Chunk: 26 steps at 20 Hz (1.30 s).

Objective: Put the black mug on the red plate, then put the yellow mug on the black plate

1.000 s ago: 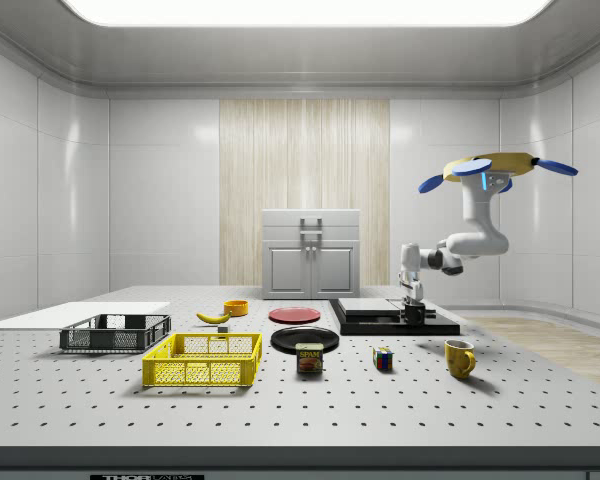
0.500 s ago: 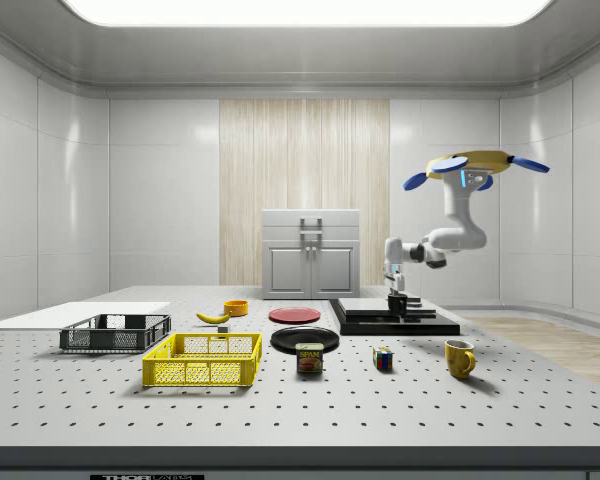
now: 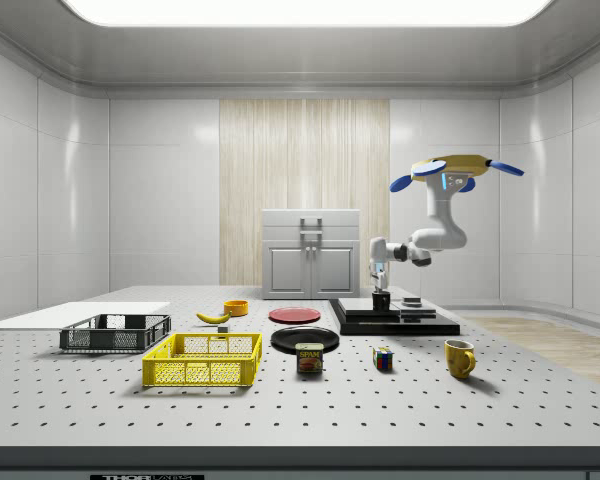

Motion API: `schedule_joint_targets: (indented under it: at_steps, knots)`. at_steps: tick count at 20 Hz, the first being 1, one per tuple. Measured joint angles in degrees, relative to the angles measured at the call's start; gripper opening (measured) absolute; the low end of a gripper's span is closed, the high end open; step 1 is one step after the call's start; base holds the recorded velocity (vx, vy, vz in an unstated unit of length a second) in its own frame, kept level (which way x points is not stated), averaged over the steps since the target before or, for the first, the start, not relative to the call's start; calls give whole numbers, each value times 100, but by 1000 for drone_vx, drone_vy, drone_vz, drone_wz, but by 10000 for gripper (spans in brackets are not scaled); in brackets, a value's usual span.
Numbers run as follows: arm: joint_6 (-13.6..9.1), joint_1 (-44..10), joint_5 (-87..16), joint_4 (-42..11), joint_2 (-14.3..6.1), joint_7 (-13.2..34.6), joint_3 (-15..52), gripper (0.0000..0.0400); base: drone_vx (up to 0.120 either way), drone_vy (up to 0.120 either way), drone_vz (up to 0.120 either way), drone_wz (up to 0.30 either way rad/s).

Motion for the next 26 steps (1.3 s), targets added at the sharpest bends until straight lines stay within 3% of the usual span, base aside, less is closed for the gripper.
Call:
schedule_joint_targets:
  at_steps: [26]
  knots:
    - [234,-74,111,14,-253,61,37,110,120,-120,0,0]
